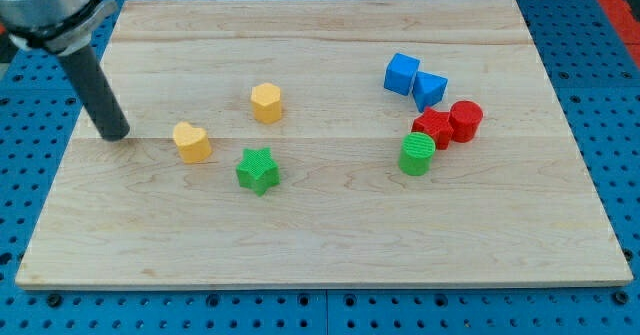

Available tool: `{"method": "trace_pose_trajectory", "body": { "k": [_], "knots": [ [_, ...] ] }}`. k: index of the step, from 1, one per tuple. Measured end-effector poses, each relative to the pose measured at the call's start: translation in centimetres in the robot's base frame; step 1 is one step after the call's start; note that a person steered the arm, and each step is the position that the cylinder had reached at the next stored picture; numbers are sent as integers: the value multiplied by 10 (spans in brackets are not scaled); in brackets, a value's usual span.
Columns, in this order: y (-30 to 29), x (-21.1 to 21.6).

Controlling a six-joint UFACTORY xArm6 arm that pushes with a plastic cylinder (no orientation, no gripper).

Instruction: Push the green star closer to the green circle

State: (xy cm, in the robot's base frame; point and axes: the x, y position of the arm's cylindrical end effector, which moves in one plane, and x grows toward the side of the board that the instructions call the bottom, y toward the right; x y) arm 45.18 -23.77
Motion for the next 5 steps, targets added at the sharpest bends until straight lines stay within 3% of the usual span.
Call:
{"method": "trace_pose_trajectory", "body": {
  "k": [2,5],
  "knots": [
    [52,49],
    [149,52]
  ]
}}
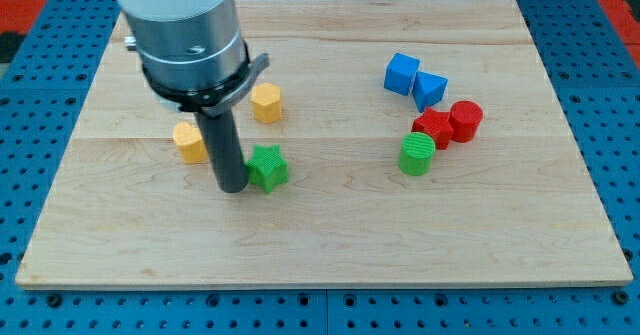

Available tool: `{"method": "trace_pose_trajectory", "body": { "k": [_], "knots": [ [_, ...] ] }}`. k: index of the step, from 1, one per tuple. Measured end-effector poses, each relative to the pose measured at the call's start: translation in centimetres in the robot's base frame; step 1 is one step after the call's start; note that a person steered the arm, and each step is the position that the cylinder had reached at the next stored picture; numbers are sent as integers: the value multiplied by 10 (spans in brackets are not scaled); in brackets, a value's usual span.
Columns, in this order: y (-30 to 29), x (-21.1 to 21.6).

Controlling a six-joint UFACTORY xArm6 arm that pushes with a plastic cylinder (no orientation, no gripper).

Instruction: Push the green star closer to the green circle

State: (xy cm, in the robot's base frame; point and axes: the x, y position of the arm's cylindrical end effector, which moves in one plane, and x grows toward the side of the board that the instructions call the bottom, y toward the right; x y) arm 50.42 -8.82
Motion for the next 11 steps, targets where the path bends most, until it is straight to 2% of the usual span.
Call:
{"method": "trace_pose_trajectory", "body": {
  "k": [3,6,7,11],
  "knots": [
    [78,-17],
    [17,-59],
    [24,-65],
    [130,-51]
  ]
}}
